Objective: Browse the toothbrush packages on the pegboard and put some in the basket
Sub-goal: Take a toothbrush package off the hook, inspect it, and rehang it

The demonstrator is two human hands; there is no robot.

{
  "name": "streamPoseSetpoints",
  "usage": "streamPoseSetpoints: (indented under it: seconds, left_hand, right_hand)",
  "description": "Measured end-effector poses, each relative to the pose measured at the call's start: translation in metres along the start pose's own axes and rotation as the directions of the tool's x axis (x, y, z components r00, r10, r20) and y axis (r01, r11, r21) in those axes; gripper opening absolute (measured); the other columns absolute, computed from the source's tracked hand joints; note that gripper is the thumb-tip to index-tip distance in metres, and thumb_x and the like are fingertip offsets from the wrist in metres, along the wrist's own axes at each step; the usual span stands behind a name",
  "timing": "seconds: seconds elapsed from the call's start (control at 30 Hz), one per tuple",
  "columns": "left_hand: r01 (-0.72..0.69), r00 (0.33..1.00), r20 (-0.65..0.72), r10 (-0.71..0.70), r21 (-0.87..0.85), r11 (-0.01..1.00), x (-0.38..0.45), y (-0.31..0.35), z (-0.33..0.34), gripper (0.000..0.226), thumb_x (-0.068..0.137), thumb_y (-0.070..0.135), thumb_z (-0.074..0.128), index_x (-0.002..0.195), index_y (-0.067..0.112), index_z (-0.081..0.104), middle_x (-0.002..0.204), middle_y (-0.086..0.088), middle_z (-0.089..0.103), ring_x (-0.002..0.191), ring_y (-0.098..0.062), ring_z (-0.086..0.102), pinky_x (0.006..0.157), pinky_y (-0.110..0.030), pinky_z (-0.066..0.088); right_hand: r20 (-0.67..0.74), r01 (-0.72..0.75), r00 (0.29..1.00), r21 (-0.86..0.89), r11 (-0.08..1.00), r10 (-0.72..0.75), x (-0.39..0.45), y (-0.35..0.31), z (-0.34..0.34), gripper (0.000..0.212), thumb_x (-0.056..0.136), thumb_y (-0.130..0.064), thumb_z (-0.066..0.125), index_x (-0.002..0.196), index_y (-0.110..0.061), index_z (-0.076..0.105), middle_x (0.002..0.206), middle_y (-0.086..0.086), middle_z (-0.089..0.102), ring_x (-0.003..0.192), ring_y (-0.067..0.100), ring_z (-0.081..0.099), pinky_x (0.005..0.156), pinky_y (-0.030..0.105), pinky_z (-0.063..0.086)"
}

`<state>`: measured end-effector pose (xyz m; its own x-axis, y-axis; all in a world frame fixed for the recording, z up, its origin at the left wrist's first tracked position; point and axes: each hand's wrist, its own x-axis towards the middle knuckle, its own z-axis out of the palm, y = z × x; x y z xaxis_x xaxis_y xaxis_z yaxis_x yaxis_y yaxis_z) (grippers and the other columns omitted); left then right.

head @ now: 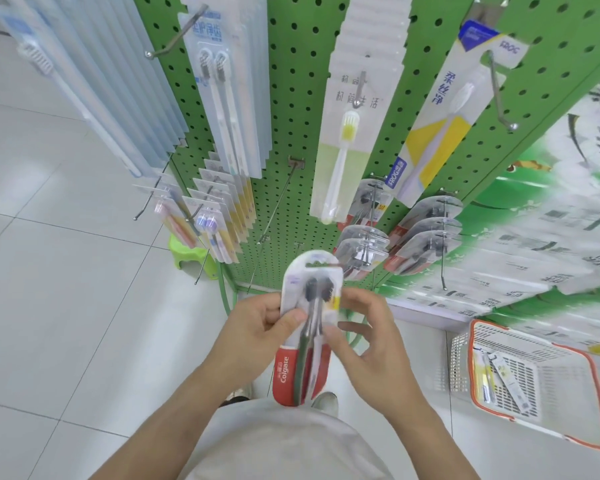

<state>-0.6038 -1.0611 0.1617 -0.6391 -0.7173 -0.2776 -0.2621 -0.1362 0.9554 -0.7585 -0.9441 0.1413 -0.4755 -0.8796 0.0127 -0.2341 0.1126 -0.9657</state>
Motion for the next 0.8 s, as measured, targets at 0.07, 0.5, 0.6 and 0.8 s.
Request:
streamPoseSetpoints:
  seconds: [0.07,0.5,0.6,0.8]
  left_hand:
    - [0.018,0.999,0.045,-0.018,-0.014,1.000,0.006,-0.002,0.002,0.018,0.097,0.007,0.062,0.110,0.013,0.073,0.097,-0.005,0.079,0.095,-0.033,0.075,0.091,-0.055,0.055]
    - [-0.202,0.979,0.070,0.191,0.206,0.957,0.044,0.004,0.049,0.068,0.101,0.013,0.057,0.139,0.063,0.030,0.102,0.024,0.067,0.074,-0.016,0.067,0.069,-0.039,0.058]
    - [-0.203,0.979,0.069,0.191,0.282,0.938,0.048,0.001,0.054,0.072,0.100,0.018,0.057,0.140,0.068,0.025,0.095,0.016,0.067,0.078,-0.025,0.067,0.072,-0.047,0.057]
    - [-0.192,0.981,0.083,0.173,0.434,0.880,0.054,-0.007,0.057,0.079,0.100,0.028,0.056,0.139,0.075,0.007,0.112,0.018,0.065,0.088,-0.009,0.064,0.083,-0.033,0.056]
  right_hand:
    - [-0.019,-0.063,0.998,0.104,0.993,0.065,0.005,-0.001,-0.005,0.043,0.095,-0.022,0.068,0.128,-0.043,0.053,0.116,-0.019,0.064,0.100,0.012,0.068,0.077,0.033,0.059]
    - [-0.253,-0.128,0.961,-0.054,0.990,0.110,0.019,0.025,-0.028,0.047,0.100,-0.016,0.062,0.135,-0.046,0.051,0.087,-0.018,0.064,0.061,0.008,0.060,0.058,0.015,0.044]
    - [-0.248,-0.159,0.959,-0.087,0.983,0.134,0.022,0.029,-0.031,0.048,0.100,-0.017,0.061,0.135,-0.048,0.050,0.089,-0.019,0.064,0.066,0.011,0.062,0.060,0.016,0.045]
    - [-0.248,-0.190,0.957,-0.135,0.972,0.153,0.027,0.038,-0.029,0.048,0.100,-0.017,0.060,0.133,-0.050,0.049,0.094,-0.026,0.063,0.069,0.009,0.064,0.059,0.015,0.045]
